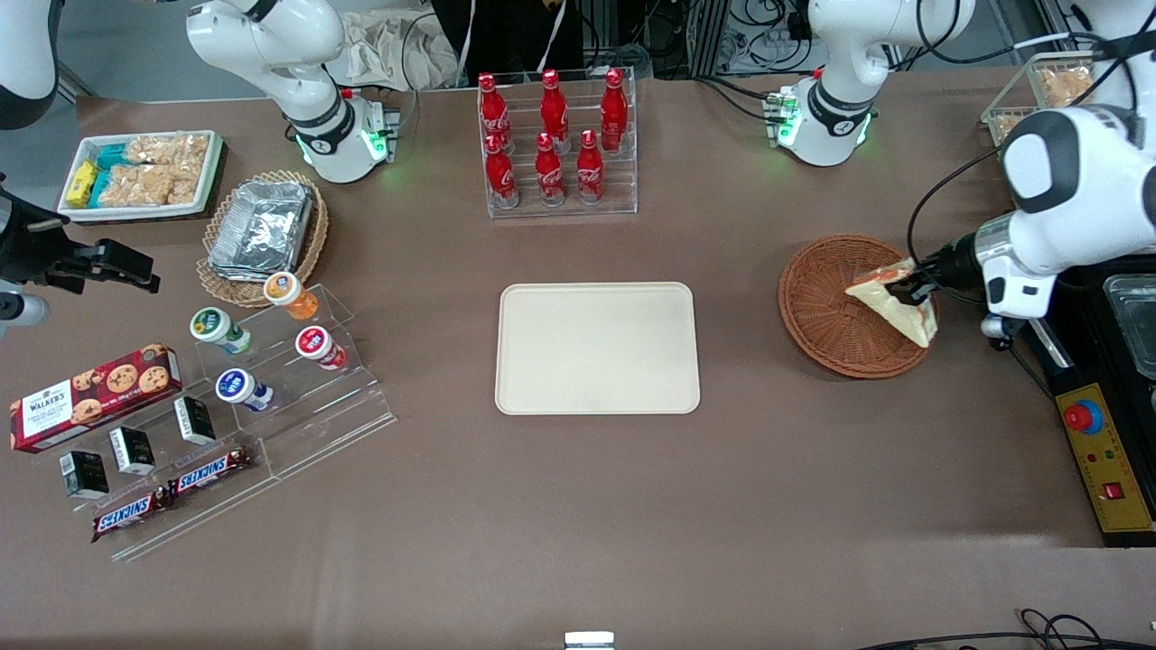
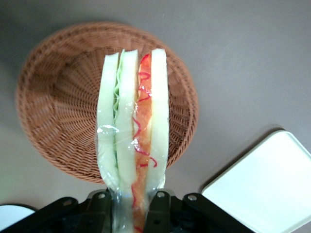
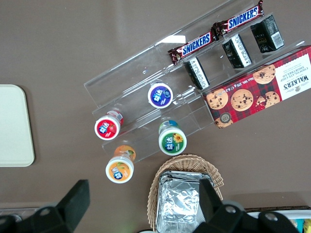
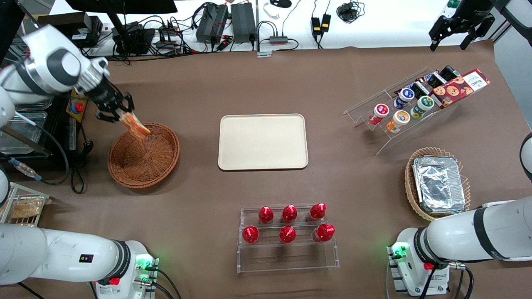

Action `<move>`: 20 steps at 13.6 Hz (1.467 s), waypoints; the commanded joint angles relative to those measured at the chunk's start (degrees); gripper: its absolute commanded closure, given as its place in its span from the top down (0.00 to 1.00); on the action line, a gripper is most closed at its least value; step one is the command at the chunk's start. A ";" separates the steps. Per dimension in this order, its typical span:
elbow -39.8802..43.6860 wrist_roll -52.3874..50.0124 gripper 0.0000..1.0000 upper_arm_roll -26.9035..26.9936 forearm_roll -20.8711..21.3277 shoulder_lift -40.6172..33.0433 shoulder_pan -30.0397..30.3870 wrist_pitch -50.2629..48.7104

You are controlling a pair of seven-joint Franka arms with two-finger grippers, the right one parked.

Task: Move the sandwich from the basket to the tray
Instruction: 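Lift the sandwich out of the basket and carry it toward the white tray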

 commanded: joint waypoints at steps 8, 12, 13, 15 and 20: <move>17.99 -1.22 0.23 -13.85 4.47 4.74 -0.58 -10.55; 22.74 -2.88 0.23 -22.30 4.47 10.81 -0.58 -9.76; 23.71 -3.06 0.23 -23.53 4.55 12.04 -0.58 -9.50; 23.98 -3.15 0.24 -26.08 3.94 14.50 -0.58 -5.92; 23.98 -3.15 0.24 -28.29 4.38 22.32 -3.90 2.17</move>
